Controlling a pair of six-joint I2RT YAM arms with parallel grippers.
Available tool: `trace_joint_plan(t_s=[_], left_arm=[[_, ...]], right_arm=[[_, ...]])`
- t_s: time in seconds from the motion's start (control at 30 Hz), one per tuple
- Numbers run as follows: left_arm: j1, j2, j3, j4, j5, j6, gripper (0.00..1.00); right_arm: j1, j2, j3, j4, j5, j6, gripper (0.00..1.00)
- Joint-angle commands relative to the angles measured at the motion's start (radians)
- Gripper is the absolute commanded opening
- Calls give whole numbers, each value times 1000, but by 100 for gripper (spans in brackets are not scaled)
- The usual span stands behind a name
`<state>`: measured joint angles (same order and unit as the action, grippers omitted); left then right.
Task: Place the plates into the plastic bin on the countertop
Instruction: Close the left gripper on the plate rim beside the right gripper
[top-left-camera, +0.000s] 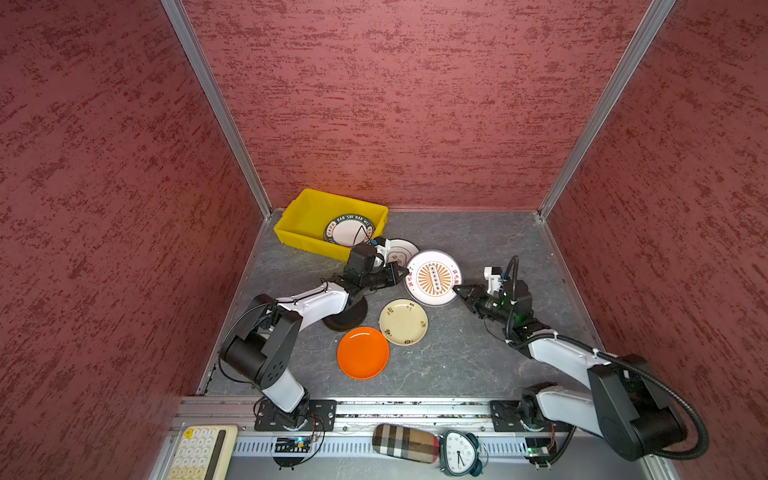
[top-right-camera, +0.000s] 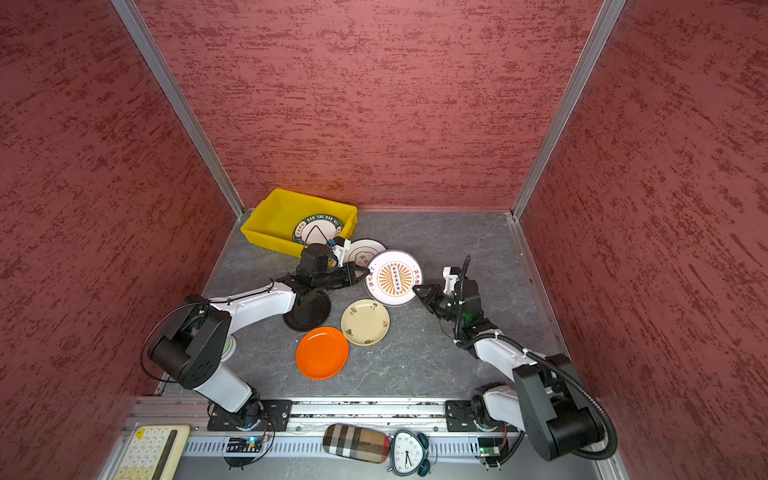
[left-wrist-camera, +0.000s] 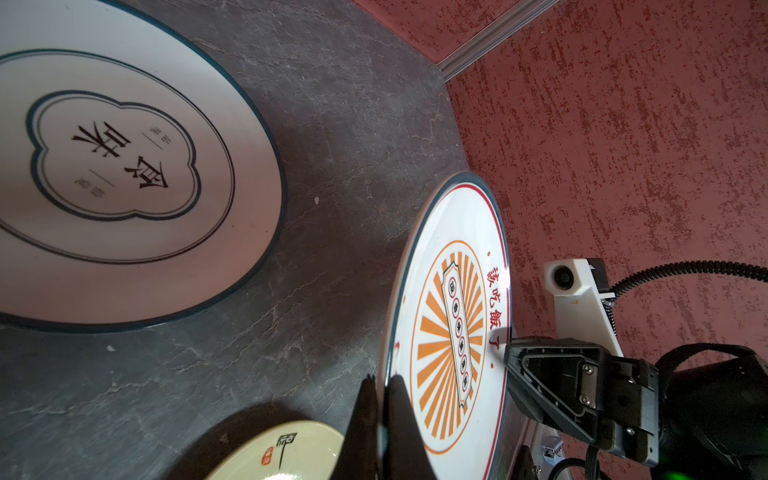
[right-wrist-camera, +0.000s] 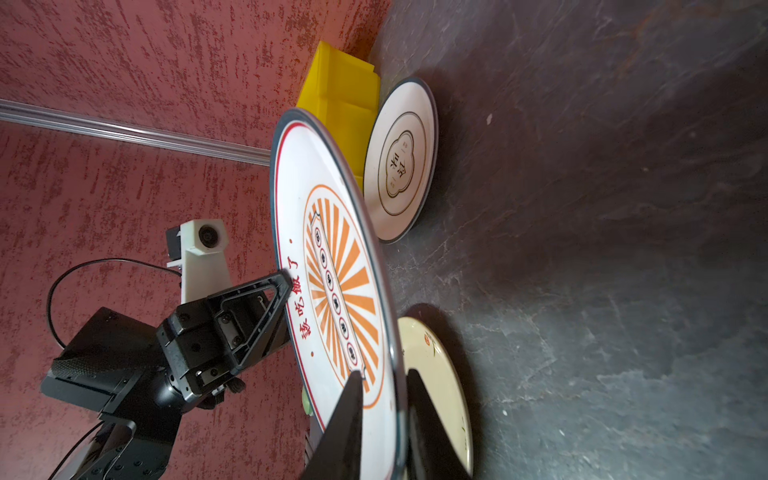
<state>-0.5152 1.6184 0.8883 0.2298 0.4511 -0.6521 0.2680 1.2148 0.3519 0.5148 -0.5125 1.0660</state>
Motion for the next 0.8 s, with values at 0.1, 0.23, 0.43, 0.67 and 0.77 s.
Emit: trace_joint_plan(t_s=[0.1,0.23,0.43,0.67,0.77], left_arm=[[3,-9,-13,23,21,17,0],[3,-19,-18,22,21,19,0],[9,-38,-33,23,18,18,0],[20,-78,-57,26,-11,21,0],[22,-92,-63,29,-23,23,0]], right_arm=[[7,-43,-6,2,19,-1,31],[8,-50,-4,-7,19,-2,52],[7,-62,-1,-21,22,-8,83],[10,-92,21,-97,41,-48,91],[9,-104,20,-109,48,-58,92]])
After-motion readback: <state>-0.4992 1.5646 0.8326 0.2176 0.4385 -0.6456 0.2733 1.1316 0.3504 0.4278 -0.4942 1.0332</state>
